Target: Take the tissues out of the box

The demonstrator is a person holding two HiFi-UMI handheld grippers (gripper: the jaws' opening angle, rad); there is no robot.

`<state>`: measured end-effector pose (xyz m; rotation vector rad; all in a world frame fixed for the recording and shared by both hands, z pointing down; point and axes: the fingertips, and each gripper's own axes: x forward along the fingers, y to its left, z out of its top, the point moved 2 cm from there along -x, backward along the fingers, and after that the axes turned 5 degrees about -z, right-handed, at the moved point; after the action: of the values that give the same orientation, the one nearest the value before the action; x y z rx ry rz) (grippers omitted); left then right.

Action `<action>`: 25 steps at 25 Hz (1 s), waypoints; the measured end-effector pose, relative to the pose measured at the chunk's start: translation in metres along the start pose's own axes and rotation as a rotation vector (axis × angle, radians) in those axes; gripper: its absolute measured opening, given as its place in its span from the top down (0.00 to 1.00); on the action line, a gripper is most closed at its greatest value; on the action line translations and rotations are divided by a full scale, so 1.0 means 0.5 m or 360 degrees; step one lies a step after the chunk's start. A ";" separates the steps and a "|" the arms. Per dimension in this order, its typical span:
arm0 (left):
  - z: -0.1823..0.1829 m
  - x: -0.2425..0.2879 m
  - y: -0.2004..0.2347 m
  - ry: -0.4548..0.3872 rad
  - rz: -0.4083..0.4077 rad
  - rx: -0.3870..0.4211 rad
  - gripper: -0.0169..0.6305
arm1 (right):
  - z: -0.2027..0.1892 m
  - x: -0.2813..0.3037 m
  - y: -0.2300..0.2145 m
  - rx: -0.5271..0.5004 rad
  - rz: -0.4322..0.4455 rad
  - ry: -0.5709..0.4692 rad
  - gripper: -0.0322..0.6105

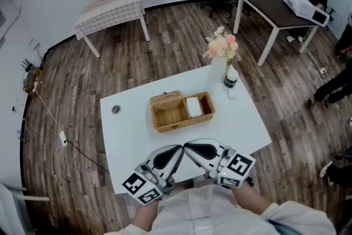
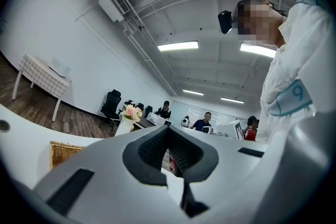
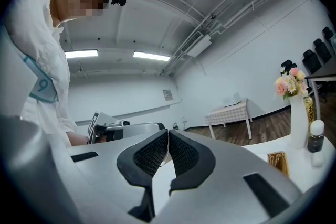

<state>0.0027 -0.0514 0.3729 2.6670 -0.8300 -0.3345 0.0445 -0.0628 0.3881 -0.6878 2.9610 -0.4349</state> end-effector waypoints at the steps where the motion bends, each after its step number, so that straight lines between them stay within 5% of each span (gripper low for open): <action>1: -0.002 -0.002 0.006 0.0004 0.0002 -0.0008 0.98 | -0.004 0.005 -0.002 0.0011 -0.0002 0.0005 0.90; 25: 0.032 -0.002 0.113 0.0002 -0.0085 -0.0032 0.98 | 0.024 0.083 -0.099 -0.0085 -0.0243 0.0043 0.90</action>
<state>-0.0318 -0.0986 0.3797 2.6742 -0.7524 -0.3518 0.0296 -0.1265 0.3908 -0.9254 2.9666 -0.3796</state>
